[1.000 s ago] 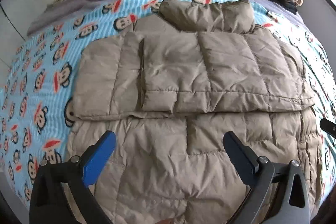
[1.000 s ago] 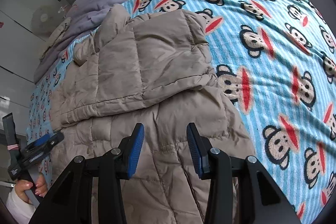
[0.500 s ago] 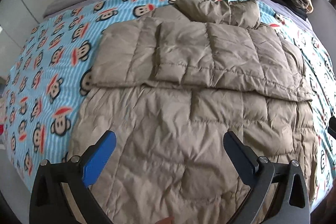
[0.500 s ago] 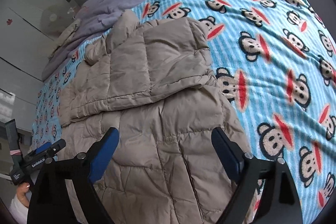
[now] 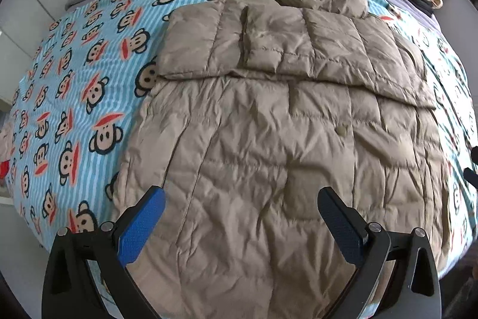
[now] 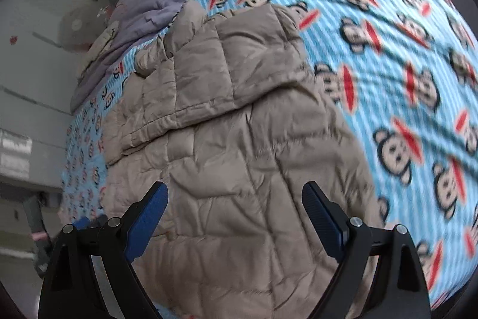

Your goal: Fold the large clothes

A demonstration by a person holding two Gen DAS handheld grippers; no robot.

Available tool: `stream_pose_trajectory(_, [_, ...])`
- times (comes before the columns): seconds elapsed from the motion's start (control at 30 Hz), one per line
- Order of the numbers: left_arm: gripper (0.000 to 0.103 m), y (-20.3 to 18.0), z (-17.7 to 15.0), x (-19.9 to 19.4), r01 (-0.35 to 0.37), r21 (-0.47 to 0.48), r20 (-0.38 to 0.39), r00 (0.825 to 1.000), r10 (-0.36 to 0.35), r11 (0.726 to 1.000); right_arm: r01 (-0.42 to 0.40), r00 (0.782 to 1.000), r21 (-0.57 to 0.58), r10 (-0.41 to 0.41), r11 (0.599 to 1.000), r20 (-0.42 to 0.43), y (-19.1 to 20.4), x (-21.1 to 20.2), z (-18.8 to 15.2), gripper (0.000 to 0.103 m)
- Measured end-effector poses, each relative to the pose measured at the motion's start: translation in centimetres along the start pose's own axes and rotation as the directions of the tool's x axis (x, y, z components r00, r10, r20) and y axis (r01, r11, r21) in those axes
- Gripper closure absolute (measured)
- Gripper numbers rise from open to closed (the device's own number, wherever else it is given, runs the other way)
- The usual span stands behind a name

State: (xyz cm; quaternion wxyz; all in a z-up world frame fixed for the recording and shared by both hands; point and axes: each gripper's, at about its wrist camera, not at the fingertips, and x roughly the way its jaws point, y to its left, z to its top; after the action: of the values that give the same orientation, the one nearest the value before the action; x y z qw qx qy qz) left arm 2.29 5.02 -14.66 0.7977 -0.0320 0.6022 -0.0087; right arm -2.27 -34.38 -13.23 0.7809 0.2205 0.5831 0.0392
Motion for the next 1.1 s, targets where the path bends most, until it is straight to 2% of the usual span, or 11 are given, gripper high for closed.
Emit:
stream_pose_trajectory(0.23, [0.001,2.3,-2.3,-0.9,0.045,0.065,-0.026,0.999,-0.044,0.997,-0.056,0.998,0.201,0.062,0.978,-0.021,-1.0,-0.4,-4.6,0.010])
stream_pose_trajectory(0.47, [0.001,4.7,-5.0,-0.4,0.098,0.108,-0.083,0.993,-0.090,0.989,-0.076,0.996,0.413,0.086,0.907,-0.006,-2.8,-0.9,-10.2,0.010])
stream_pose_trajectory(0.57, [0.001,5.6,-6.1,-0.7,0.116,0.099,-0.091,0.990,-0.107,0.988,-0.061,0.996,0.488,0.088,0.871,-0.032,-4.0,-0.7,-12.3,0.010])
stream_pose_trajectory(0.73, [0.001,7.7,-7.9,-0.7,0.165,0.000,-0.100,0.981,-0.164,0.986,-0.055,0.989,0.573,0.123,0.818,-0.081,-6.0,0.0,-14.4,0.010])
stream_pose_trajectory(0.83, [0.001,9.2,-9.6,0.0,0.181,-0.081,-0.122,0.974,-0.190,0.980,-0.051,0.982,0.592,0.147,0.804,-0.116,-6.9,0.5,-15.0,0.010])
stream_pose_trajectory(0.93, [0.001,10.3,-11.3,1.0,0.202,-0.156,-0.154,0.962,-0.226,0.967,-0.090,0.972,0.598,0.202,0.796,-0.122,-7.5,0.5,-15.4,0.010])
stream_pose_trajectory(1.03, [0.001,11.6,-13.0,2.2,0.248,-0.263,-0.182,0.936,-0.300,0.932,-0.107,0.969,0.604,0.220,0.790,-0.116,-8.2,0.6,-15.5,0.010])
stream_pose_trajectory(1.1, [0.001,12.3,-13.7,3.5,0.301,-0.342,-0.191,0.905,-0.380,0.890,-0.125,0.964,0.623,0.242,0.772,-0.106,-8.7,0.8,-15.8,0.010])
